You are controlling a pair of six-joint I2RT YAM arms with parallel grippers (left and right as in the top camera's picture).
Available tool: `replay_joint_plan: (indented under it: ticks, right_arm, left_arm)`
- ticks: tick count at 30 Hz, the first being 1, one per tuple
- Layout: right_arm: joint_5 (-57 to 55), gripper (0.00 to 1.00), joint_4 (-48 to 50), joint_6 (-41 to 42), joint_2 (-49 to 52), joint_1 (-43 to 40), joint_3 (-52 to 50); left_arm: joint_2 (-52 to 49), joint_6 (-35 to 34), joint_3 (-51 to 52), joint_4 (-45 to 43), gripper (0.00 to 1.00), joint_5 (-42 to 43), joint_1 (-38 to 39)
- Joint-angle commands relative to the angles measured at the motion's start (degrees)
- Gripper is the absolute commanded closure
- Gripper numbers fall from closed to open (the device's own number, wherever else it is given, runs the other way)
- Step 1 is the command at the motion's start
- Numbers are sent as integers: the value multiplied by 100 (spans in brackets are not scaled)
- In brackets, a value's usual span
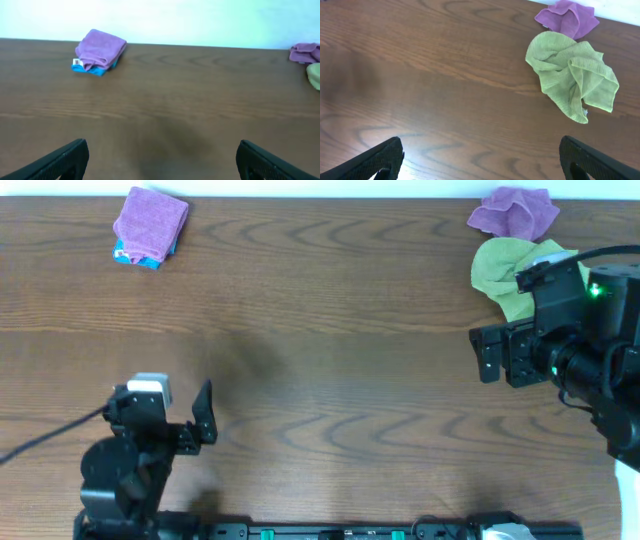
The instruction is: Fold the cloth
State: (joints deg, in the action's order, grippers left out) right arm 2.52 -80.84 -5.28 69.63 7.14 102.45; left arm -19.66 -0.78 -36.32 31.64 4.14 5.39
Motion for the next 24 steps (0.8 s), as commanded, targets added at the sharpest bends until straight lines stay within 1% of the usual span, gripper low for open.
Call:
replay_joint_plan:
  ticks: [1, 5, 8, 11, 20, 24]
  right_arm:
    - [-70, 1, 2, -79, -9, -31, -9]
    - [-70, 1, 2, -79, -9, -31, -9]
    - [-70, 1, 2, -79, -9, -31, -9]
    - [-70, 1, 2, -79, -9, -31, -9]
    - [-70, 1, 2, -79, -9, -31, -9]
    - [-70, 1, 2, -79, -9, -31, -9]
  left_arm:
    - [507, 236, 474, -203, 5, -13, -20]
    - [1038, 299, 1108, -525, 5, -256, -66]
    - [1305, 470, 1543, -850, 5, -407, -157]
    - [1550, 466, 1958, -1126, 5, -592, -269]
    - [1832, 466, 2468, -1270, 5, -732, -654]
    - [1912, 466, 2623, -1307, 5, -776, -691]
